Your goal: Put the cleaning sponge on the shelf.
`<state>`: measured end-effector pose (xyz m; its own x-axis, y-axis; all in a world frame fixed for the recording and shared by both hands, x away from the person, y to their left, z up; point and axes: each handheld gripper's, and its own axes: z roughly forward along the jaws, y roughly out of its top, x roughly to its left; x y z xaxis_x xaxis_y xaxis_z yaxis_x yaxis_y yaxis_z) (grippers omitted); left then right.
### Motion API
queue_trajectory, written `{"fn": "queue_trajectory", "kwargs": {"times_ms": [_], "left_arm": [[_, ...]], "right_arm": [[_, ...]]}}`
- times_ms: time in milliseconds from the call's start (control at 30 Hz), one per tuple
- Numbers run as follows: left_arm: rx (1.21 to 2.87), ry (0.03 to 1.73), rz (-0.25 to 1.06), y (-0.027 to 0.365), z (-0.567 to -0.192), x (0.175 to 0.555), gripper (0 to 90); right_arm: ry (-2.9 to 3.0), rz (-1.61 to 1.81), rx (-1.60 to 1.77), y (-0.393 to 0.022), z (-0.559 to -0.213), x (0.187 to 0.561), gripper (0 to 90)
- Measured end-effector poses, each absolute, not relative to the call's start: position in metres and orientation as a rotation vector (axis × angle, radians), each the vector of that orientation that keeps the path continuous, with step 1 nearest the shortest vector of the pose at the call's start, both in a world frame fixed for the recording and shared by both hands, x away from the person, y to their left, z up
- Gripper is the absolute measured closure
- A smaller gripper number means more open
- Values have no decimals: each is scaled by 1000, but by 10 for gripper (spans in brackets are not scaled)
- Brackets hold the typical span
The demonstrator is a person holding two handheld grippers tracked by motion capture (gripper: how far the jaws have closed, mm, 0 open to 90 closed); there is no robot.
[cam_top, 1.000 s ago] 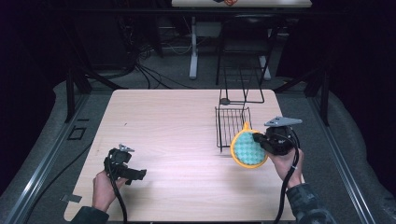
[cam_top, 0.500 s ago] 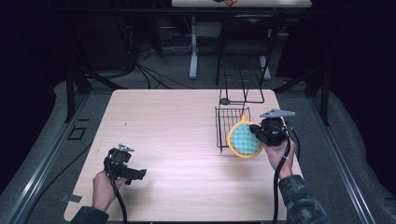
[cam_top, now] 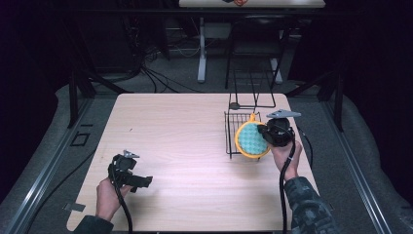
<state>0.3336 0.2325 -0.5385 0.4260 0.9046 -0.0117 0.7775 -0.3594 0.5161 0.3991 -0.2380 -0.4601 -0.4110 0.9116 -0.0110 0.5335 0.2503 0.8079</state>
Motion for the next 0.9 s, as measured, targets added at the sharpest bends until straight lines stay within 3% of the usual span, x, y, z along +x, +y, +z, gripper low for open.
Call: {"fn": "queue_trajectory", "kwargs": {"times_ms": [900], "left_arm": [[2223, 1420, 374, 232, -538, 336, 2]], "right_arm": [[1953, 973, 1273, -222, -495, 436, 889]]}}
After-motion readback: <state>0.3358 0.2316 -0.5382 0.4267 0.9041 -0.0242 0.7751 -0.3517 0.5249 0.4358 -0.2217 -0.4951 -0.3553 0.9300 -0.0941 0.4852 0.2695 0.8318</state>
